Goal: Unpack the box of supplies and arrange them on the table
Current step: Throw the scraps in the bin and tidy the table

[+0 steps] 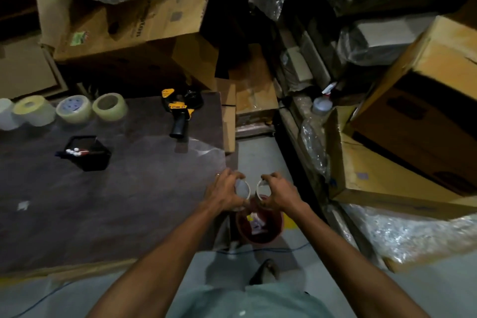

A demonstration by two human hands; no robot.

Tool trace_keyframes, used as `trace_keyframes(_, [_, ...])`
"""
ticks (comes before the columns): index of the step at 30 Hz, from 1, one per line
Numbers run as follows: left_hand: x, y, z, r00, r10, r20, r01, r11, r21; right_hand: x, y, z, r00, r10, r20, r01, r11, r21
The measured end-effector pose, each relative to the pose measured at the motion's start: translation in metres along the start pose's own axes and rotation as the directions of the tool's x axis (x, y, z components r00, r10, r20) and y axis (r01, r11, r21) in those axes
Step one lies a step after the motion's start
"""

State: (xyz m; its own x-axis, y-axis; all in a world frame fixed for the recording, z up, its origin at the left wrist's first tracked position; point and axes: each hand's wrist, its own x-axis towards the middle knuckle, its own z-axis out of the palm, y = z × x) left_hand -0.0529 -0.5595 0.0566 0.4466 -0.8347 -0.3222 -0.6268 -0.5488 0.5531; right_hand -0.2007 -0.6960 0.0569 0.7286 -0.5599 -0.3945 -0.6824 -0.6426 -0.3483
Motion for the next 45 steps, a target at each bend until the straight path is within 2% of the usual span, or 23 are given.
trace_keyframes(7, [0.027,0.037,0.034,0.997,0.014,0.076,-0.022,0.994,0.111,0.006,0.048,0.011,0.992,0.105,0.065,-0.109,0.992,0.056])
trace_keyframes(12, [0.051,0.033,0.071,0.979,-0.095,0.178,0.074,0.990,0.120,0.017,0.069,0.032,0.977,0.192,0.096,-0.202,0.973,0.114])
trace_keyframes(16, [0.079,0.015,0.110,0.950,-0.181,0.255,0.142,0.976,0.166,0.042,0.095,0.078,0.975,0.204,0.093,-0.219,0.951,0.216])
trace_keyframes(18, [0.095,0.000,0.135,0.936,-0.209,0.283,0.155,0.967,0.200,0.057,0.108,0.107,0.966,0.216,0.143,-0.247,0.933,0.262])
trace_keyframes(21, [0.121,-0.019,0.172,0.917,-0.238,0.319,0.165,0.957,0.239,0.080,0.127,0.149,0.963,0.205,0.175,-0.246,0.934,0.259])
trace_keyframes(24, [0.146,-0.036,0.208,0.900,-0.248,0.359,0.168,0.956,0.241,0.100,0.143,0.185,0.966,0.216,0.139,-0.248,0.925,0.287])
trace_keyframes(30, [0.167,-0.063,0.261,0.916,-0.265,0.303,0.198,0.952,0.232,0.127,0.157,0.238,0.947,0.281,0.158,-0.321,0.869,0.376])
trace_keyframes(39, [0.165,-0.073,0.265,0.894,-0.315,0.318,0.277,0.947,0.159,0.135,0.171,0.268,0.912,0.358,0.198,-0.408,0.834,0.372])
trace_keyframes(45, [0.145,-0.064,0.249,0.875,-0.309,0.372,0.302,0.950,0.078,0.104,0.165,0.242,0.926,0.310,0.214,-0.370,0.855,0.363])
